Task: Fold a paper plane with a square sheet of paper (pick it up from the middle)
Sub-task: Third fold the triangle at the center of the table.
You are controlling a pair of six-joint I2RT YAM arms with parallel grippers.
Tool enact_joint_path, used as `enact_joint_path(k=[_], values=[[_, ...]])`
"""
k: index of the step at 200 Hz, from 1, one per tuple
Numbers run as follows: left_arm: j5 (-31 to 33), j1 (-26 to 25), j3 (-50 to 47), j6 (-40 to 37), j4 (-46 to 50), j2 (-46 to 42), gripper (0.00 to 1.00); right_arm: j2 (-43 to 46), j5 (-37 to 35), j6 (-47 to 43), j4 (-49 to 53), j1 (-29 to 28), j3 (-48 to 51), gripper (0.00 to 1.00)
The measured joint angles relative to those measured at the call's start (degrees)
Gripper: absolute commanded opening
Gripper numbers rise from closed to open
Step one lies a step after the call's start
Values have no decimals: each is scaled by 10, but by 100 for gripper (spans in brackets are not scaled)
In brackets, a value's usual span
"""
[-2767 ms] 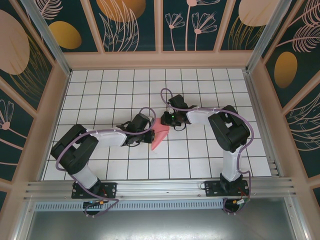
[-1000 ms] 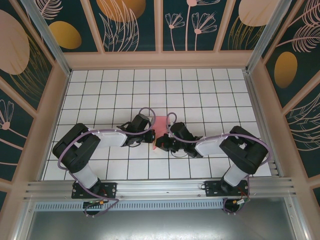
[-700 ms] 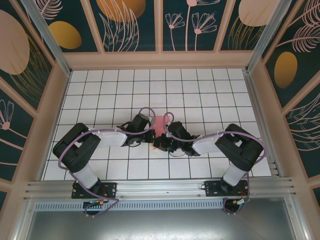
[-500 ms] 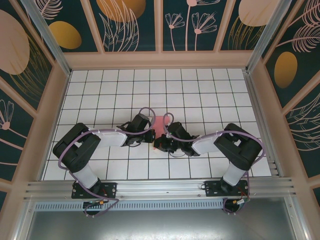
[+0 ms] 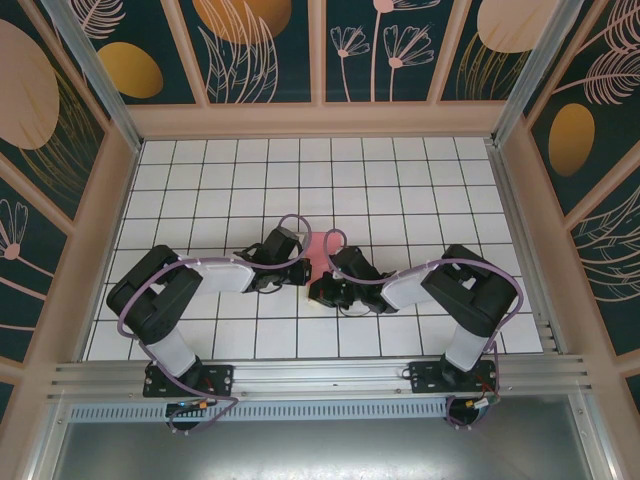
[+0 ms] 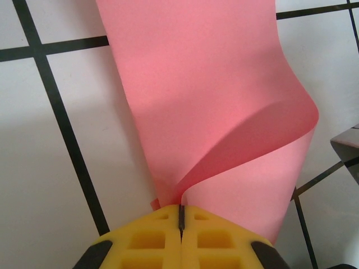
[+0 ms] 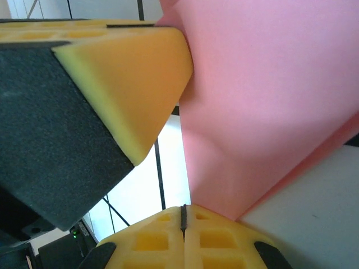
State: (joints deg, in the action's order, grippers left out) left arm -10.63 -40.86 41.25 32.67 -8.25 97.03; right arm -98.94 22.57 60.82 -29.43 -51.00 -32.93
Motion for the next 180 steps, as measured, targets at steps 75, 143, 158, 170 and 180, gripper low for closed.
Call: enact_joint_path(k=[75,143,158,170,180], values=[[-3,1,0,0,-6,3,6,-5,-1,0,19,0,-11,8],[-5,1,5,0,-7,8,6,66,1,-16,30,38,-10,7],[-5,1,6,0,-7,9,6,63,3,-16,22,46,-9,7],[-5,1,6,0,-7,9,6,56,5,-16,19,46,-9,7],[-5,1,7,0,-7,9,6,49,5,-16,18,46,-9,7]])
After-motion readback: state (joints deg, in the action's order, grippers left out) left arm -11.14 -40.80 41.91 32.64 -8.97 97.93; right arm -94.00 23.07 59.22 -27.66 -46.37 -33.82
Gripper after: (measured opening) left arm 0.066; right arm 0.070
